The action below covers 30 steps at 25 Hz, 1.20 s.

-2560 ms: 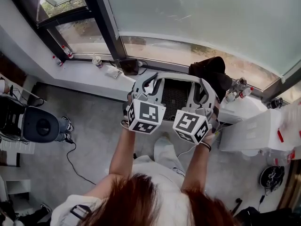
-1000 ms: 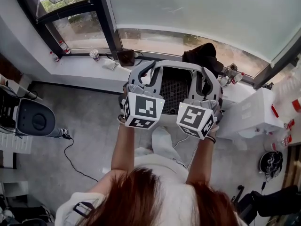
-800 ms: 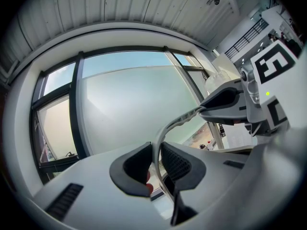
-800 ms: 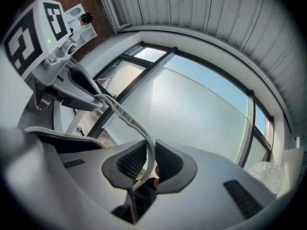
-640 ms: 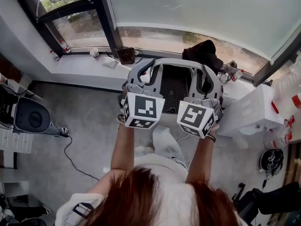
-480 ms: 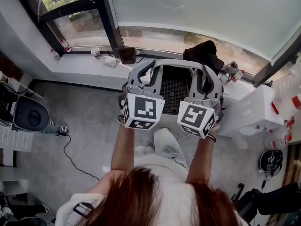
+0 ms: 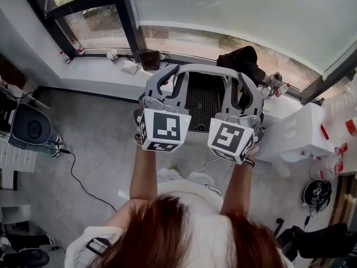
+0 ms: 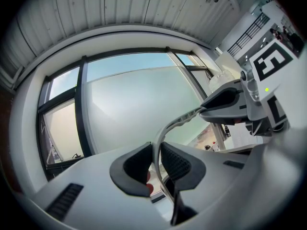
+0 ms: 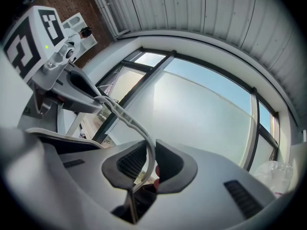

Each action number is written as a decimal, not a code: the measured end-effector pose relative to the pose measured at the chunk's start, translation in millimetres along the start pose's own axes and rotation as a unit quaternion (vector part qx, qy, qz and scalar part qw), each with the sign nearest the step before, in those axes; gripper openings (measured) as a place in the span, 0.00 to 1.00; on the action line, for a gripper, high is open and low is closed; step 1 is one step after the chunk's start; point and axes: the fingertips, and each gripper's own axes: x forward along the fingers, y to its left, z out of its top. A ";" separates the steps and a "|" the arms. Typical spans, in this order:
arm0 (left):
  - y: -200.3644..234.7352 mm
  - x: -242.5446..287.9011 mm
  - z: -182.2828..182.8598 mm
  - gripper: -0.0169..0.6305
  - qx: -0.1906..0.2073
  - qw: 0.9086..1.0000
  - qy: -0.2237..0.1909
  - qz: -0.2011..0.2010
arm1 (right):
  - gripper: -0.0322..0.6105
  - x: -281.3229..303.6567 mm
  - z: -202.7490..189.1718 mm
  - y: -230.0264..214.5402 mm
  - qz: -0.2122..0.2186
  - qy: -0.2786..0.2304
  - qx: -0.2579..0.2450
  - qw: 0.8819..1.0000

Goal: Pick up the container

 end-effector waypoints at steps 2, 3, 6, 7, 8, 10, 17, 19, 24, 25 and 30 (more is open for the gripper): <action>-0.7 2.6 4.5 0.14 0.000 1.000 0.001 0.006 | 0.16 1.9 0.8 -5.1 0.004 -0.004 -0.001 1.000; -1.6 3.6 6.8 0.14 0.000 1.000 0.001 0.009 | 0.16 2.5 1.0 -7.8 0.006 -0.006 -0.002 1.000; -7.8 5.2 13.4 0.14 -0.002 1.000 0.005 0.015 | 0.16 2.3 -1.2 -17.0 0.012 -0.010 -0.002 1.000; -10.7 5.8 16.1 0.14 -0.001 1.000 0.005 0.017 | 0.16 1.9 -2.4 -20.7 0.014 -0.011 -0.001 1.000; -13.7 6.4 18.8 0.14 -0.001 1.000 0.005 0.019 | 0.16 1.3 -3.6 -24.5 0.015 -0.013 -0.001 1.000; -19.4 6.1 23.7 0.14 0.000 1.000 0.006 0.022 | 0.16 -1.1 -5.3 -31.0 0.018 -0.016 -0.001 1.000; -35.2 -2.9 38.5 0.14 0.000 0.999 0.006 0.035 | 0.16 -14.7 -7.5 -46.4 0.029 -0.029 -0.001 0.999; -39.6 -6.6 40.9 0.14 0.003 0.999 0.008 0.039 | 0.16 -20.2 -9.6 -48.7 0.030 -0.030 0.001 0.999; -54.4 -13.2 46.4 0.14 0.009 0.999 0.013 0.038 | 0.16 -33.4 -18.1 -55.7 0.035 -0.030 0.008 0.999; -57.2 -14.2 47.6 0.14 0.010 0.999 0.013 0.038 | 0.16 -35.8 -19.5 -57.2 0.036 -0.030 0.009 0.999; -70.9 -18.4 51.3 0.14 0.011 0.999 0.017 0.036 | 0.16 -46.3 -27.6 -63.9 0.039 -0.028 0.014 0.999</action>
